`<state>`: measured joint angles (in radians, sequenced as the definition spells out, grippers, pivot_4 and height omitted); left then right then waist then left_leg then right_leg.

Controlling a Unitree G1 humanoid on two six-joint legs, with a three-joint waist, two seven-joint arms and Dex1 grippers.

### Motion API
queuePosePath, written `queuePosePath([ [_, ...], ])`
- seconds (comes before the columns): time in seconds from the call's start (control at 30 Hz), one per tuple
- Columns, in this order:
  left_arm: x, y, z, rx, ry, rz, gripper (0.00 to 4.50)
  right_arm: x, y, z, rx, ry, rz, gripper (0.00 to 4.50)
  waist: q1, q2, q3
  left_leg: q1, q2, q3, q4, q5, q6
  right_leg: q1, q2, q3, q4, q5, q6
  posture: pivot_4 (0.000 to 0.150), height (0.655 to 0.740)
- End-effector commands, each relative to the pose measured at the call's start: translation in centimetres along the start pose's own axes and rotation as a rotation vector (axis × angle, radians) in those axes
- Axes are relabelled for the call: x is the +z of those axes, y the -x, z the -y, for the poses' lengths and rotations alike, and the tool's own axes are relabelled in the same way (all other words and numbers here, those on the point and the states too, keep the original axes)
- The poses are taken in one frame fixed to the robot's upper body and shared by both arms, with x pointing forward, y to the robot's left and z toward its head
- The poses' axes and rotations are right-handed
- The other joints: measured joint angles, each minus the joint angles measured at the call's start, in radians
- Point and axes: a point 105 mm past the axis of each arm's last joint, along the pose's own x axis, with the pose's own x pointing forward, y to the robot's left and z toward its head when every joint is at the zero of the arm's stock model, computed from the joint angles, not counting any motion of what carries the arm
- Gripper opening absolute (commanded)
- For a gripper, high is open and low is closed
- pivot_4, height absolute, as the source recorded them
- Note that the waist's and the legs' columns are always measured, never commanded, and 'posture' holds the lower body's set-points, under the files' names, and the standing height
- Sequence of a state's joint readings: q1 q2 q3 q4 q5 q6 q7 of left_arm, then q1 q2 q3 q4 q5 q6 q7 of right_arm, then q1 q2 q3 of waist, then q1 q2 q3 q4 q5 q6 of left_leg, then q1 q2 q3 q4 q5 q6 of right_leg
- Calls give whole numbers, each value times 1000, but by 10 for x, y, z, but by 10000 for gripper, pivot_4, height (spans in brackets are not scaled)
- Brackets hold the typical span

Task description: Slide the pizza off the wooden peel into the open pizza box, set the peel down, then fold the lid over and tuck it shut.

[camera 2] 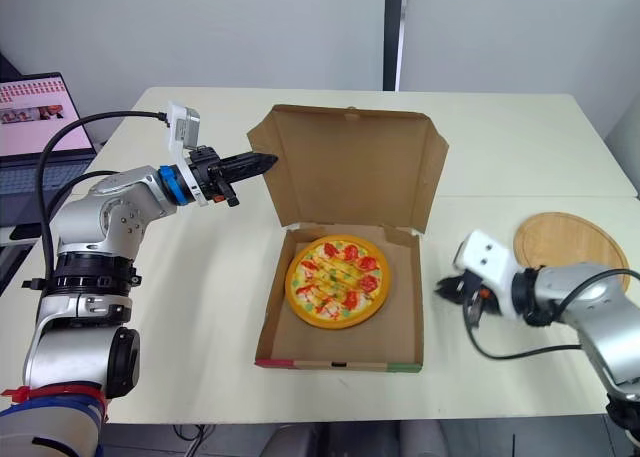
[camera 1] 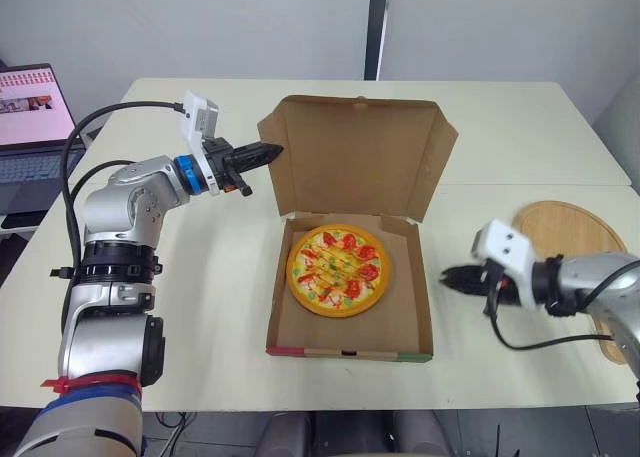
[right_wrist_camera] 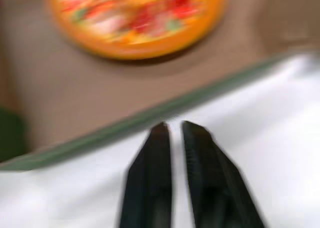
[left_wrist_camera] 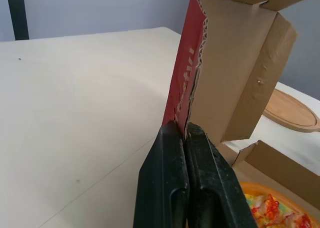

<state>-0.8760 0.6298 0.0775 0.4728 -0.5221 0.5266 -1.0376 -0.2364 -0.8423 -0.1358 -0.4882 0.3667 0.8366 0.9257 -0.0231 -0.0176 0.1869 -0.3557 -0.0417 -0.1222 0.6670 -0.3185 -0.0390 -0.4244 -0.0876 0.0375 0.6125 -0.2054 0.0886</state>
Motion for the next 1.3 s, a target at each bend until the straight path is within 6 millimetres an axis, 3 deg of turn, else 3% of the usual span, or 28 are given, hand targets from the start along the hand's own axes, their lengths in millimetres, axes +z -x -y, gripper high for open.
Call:
queuePosePath([
  [0.03, 15, 0, 7, -17, -84, 38, 0, 24, 9, 27, -147, 5, 143, 19385, -1, 0, 0, 0, 0, 0, 0, 0, 0, 0, 0, 0, 0, 0, 0, 1500, 7400],
  [0.13, 20, 0, 8, -8, -98, 53, 0, 38, 3, 50, -295, -25, 214, 29987, -3, 0, 0, 0, 0, 0, 0, 0, 0, -1, 0, 0, 1, 0, 0, 1500, 7400],
  [0.23, 23, 0, 10, -9, -107, 60, 0, 62, -7, 61, -354, -72, 311, 39516, -4, 0, 0, 0, 0, 0, 0, 0, 0, -2, 0, 1, 2, 0, -1, 1500, 7400],
  [0.5, 22, 1, 11, -2, -112, 60, 0, 82, -32, 68, -353, -219, 384, 39516, -5, 0, 0, -11, -2, 2, 4, 1, -1, -18, -2, 3, 14, 0, -1, 1500, 7400],
  [0.6, 22, 1, 11, -2, -114, 60, 0, 85, -36, 66, -346, -226, 396, 33952, -6, 0, 0, -11, -2, 2, 5, 1, -1, -18, -1, 3, 15, 0, -1, 1500, 7400],
  [0.93, 22, 0, 10, 29, -121, 65, 0, 97, -34, 64, -338, -240, 448, 166, -8, 0, 0, -10, -2, 2, 10, 1, -1, -17, -1, 3, 18, 1, -2, 1500, 7400],
  [1.3, 40, -38, 12, 134, -161, 99, 0, 116, -29, 82, -463, -200, 488, 166, -7, 0, 0, -10, -2, 3, 11, 1, -1, -17, -1, 4, 18, 1, -2, 1500, 7400],
])
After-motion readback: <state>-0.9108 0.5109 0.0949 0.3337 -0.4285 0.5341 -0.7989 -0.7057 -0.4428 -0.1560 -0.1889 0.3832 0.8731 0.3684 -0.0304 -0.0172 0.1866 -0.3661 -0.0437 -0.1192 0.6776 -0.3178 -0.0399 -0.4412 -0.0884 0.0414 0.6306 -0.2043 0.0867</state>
